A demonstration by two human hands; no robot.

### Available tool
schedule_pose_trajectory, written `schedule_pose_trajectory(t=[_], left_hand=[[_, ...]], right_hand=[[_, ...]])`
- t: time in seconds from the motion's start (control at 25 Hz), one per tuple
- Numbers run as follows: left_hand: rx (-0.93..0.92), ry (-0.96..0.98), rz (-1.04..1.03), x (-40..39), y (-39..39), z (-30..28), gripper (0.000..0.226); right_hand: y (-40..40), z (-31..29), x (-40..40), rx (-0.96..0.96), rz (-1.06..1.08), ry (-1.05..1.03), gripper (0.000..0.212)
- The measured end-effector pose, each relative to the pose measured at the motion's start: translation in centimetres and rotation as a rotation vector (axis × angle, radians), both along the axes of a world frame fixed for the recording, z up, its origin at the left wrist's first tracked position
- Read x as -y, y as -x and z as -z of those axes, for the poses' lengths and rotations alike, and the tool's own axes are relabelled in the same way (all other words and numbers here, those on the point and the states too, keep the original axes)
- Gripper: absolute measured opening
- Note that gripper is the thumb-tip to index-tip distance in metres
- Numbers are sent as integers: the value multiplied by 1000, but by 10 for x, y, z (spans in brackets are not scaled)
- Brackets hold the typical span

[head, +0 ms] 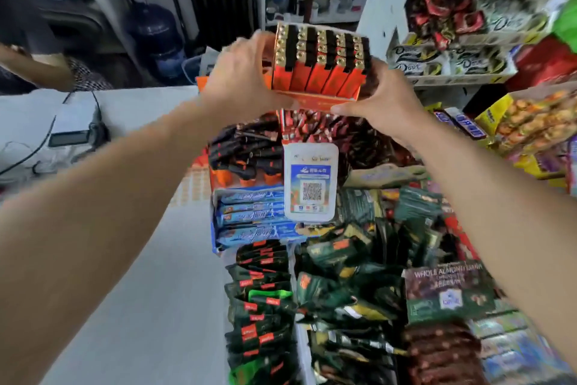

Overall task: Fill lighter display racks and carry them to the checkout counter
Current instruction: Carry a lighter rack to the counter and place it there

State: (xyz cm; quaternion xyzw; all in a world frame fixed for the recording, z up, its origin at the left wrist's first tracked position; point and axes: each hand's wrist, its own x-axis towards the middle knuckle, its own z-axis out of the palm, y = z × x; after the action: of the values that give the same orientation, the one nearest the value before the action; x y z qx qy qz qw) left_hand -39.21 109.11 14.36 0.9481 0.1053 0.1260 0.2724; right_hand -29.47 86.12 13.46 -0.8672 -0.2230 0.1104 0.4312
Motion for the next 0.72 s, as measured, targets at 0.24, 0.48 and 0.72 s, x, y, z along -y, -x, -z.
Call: schedule_pose_trajectory(t=[0.24,0.48,0.72], left_hand=[[-145,-8,-14,-44,-90,-10,96],[-269,-37,-11,-79,-132,3,83],[-407,-147,25,-94,-147,22,80]], right_hand=[[-89,12,-54,41,-7,33,73],[-137,40,-95,20,-39,77,84],[-142,57,-100,-38,-142,104,77]])
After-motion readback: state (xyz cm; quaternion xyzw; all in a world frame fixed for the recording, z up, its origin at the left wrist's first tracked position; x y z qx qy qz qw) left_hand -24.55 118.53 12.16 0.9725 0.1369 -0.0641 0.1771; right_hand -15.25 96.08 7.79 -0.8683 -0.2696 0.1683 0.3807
